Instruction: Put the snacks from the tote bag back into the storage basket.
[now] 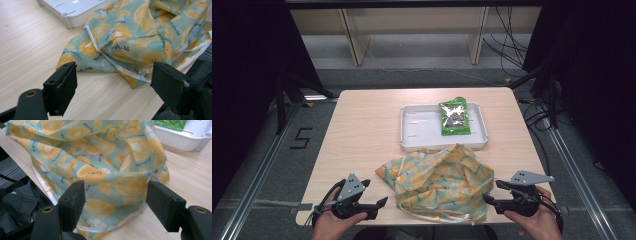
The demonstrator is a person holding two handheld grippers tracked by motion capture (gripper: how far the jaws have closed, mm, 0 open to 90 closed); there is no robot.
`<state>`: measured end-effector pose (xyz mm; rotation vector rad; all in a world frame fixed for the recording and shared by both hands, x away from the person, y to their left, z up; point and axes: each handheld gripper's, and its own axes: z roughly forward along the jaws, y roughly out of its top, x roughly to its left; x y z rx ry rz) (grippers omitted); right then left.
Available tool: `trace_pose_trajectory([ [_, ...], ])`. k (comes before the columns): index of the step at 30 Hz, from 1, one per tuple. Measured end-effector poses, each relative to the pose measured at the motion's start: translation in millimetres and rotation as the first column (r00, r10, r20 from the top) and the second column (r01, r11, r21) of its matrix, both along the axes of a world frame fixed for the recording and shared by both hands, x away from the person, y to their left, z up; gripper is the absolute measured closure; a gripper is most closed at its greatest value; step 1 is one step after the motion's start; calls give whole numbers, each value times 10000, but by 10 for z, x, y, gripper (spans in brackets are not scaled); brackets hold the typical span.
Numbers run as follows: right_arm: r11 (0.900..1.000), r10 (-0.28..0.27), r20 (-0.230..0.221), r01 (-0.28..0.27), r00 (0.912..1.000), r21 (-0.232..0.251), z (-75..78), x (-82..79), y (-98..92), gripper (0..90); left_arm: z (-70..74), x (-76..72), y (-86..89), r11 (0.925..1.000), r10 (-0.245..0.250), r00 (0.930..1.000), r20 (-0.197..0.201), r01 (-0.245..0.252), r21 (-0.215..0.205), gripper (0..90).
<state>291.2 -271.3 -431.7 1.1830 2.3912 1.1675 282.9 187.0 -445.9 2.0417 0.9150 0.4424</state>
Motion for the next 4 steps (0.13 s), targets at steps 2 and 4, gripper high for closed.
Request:
trace_pose_trajectory([
  [2,10000,21,33,-21,10000,-13,-2,2,-2,326,-1,2,1,10000,-27,10000,15,27,17,204],
  [4,9999,-91,-118,92,9999,76,3,-13,8,325,-2,0,0,10000,4,10000,16,-4,53,203],
])
